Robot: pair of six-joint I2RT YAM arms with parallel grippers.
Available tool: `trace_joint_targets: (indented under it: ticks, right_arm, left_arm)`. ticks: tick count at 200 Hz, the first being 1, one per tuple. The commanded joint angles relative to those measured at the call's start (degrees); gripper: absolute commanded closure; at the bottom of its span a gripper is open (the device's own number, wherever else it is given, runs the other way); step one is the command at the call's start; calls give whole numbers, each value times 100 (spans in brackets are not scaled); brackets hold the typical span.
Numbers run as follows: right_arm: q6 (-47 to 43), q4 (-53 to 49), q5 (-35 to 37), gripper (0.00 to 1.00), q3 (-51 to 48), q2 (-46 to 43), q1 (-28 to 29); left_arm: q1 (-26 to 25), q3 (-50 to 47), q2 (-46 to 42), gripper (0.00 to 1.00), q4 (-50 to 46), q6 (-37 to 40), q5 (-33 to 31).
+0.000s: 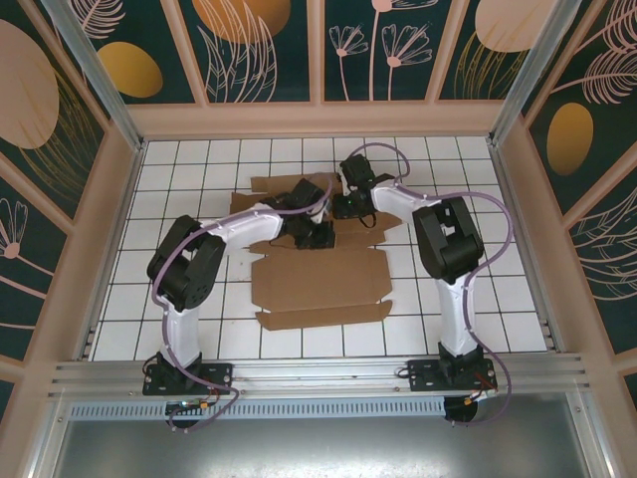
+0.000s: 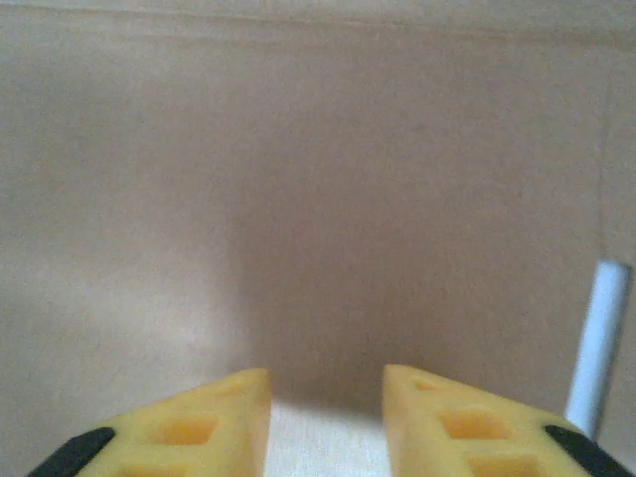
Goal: Fold the paper box
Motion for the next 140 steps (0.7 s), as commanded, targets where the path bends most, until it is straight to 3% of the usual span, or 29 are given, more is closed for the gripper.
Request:
trace_joint_targets:
  ticks: [1,30,64,111,140]
  right_arm:
    - [259,-75,-218,60,80,-606,-274]
    - [252,-311,-174,50,679,-392,-565]
    - [441,-7,-860,38,960,-89,-1074]
    - [321,-515,-840,34,2143,861,-1486]
    - [262,-785,-1208,34,2666,1383,-1539]
  left_arm:
    - [374,393,-236,92,-24,21,-203]
    - [783,735,255,99,185,-244,-212]
    - [1131,1131,925,100,344,-451,-201]
    - [1251,1545,1597,100,357,-454,-339]
    - [1260,1484,1789,100,437,-480,-318]
